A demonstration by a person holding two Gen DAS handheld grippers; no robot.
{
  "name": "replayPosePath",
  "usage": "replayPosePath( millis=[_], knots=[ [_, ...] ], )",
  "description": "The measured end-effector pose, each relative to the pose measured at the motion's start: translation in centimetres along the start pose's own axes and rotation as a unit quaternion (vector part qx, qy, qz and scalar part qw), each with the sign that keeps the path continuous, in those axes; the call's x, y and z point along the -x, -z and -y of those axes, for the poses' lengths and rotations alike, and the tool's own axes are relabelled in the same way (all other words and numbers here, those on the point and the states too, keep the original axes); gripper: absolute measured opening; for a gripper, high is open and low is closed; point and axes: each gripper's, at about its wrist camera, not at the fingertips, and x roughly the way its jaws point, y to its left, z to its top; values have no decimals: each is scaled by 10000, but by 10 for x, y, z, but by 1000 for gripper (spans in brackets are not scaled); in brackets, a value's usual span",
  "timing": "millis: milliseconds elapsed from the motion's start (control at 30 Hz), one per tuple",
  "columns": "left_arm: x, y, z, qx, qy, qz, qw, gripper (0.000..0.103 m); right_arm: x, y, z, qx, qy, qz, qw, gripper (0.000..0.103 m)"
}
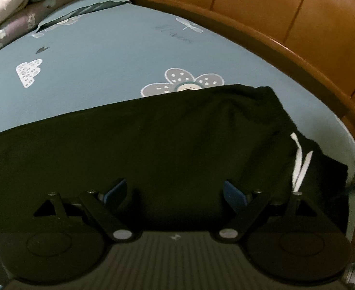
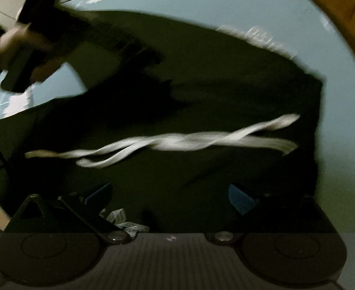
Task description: Fold clothes
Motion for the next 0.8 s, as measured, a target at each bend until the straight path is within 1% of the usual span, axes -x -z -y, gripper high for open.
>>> replayPosePath(
  millis=[33, 67, 100, 133, 167, 200, 233, 333, 400, 433, 500, 667, 767, 800],
  knots=[
    [-1, 0, -1, 13, -27, -10, 10000, 84, 3, -8, 11, 104, 83, 21, 9999, 99],
    [-1, 0, -2, 2, -32, 4, 10000, 82, 6, -16, 22, 208, 167, 42, 9996, 94],
    [-1, -1, -2, -16, -32, 24, 10000, 75, 9, -24, 33, 313, 250, 63, 9992, 90],
    [-1, -1, -2, -34, -33, 45, 10000, 72, 12, -32, 44, 417, 333, 84, 9985, 88],
    [-2, -2, -3, -65, -34, 58, 10000, 71, 14, -41, 55, 499, 376, 117, 9980, 84],
    [-3, -3, -3, -99, -35, 69, 9999, 65, 15, -50, 65, 572, 400, 156, 9974, 80],
    [-3, -3, -3, -134, -37, 80, 9999, 57, 15, -59, 74, 659, 389, 191, 9969, 78],
    [-10, -7, -6, -170, 6, 10, 9999, 50, 6, -89, 96, 919, 358, 237, 9948, 67],
    [-14, -11, -7, -228, 19, -19, 9997, 47, -5, -111, 104, 1065, 281, 235, 9936, 59],
    [-16, -13, -7, -269, 23, -31, 9996, 45, -11, -121, 109, 1118, 212, 225, 9933, 57],
    [-20, -16, -9, -351, 31, -55, 9994, 43, -24, -137, 118, 1179, 130, 214, 9927, 53],
    [-30, -25, -13, -546, 74, -145, 9984, 43, -55, -178, 139, 1227, -228, 198, 9920, 50],
    [-36, -30, -17, -585, 167, -217, 9979, 43, -75, -193, 145, 1313, -476, 19, 9902, 49],
    [-38, -32, -18, -601, 194, -238, 9977, 43, -81, -197, 149, 1270, -593, -70, 9901, 44]
  ],
)
